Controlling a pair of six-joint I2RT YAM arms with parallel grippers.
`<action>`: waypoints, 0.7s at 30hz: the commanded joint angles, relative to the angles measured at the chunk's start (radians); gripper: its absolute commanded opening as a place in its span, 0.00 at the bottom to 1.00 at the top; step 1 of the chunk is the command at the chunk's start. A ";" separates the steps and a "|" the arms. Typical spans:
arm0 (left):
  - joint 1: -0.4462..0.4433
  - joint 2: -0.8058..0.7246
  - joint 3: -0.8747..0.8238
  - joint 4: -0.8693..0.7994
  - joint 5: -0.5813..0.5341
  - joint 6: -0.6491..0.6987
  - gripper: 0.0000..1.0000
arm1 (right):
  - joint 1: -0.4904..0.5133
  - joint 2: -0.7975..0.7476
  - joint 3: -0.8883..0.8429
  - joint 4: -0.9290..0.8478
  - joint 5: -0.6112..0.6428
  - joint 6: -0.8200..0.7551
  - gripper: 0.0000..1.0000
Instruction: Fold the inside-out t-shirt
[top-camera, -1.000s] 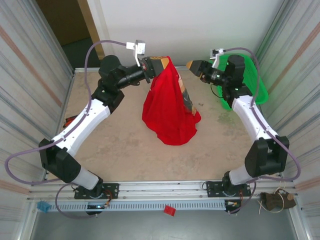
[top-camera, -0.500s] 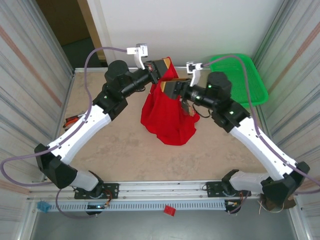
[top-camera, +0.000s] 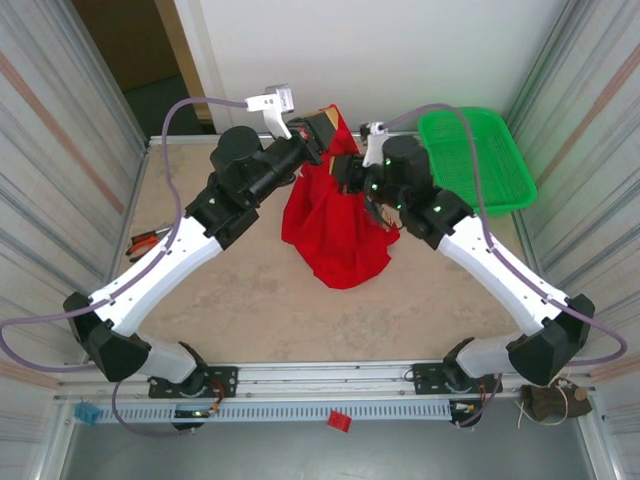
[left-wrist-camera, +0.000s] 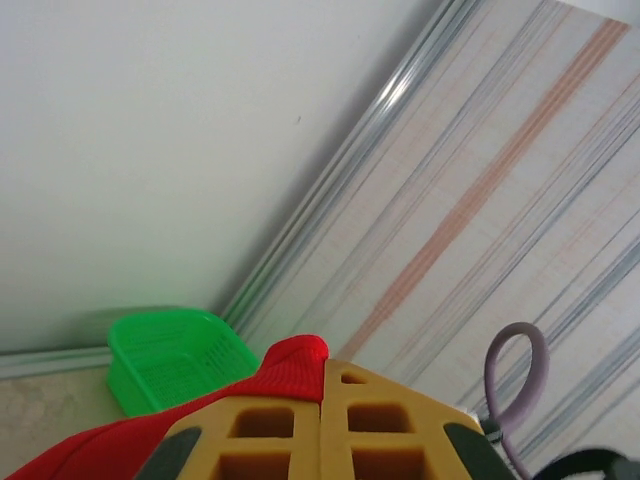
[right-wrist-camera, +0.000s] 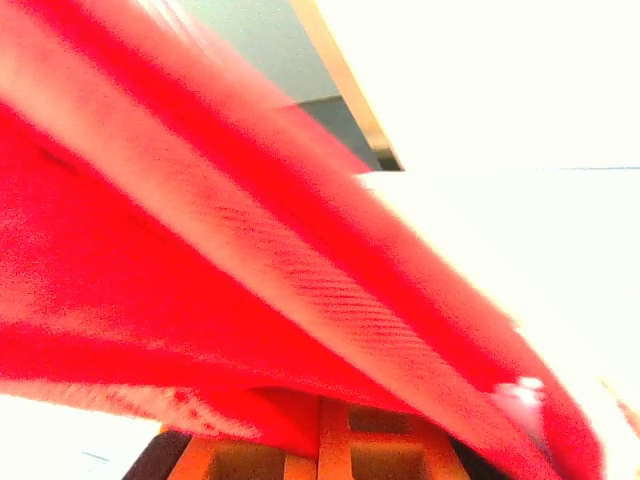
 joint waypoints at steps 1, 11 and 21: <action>-0.003 -0.078 0.079 0.027 -0.068 0.111 0.00 | -0.098 -0.036 0.111 -0.047 -0.285 -0.039 0.00; 0.105 -0.051 0.136 -0.069 0.063 0.149 0.30 | -0.333 -0.003 0.157 0.036 -0.810 -0.012 0.00; 0.199 -0.239 -0.296 -0.109 0.252 0.328 0.50 | -0.392 0.041 0.148 0.103 -0.935 0.035 0.00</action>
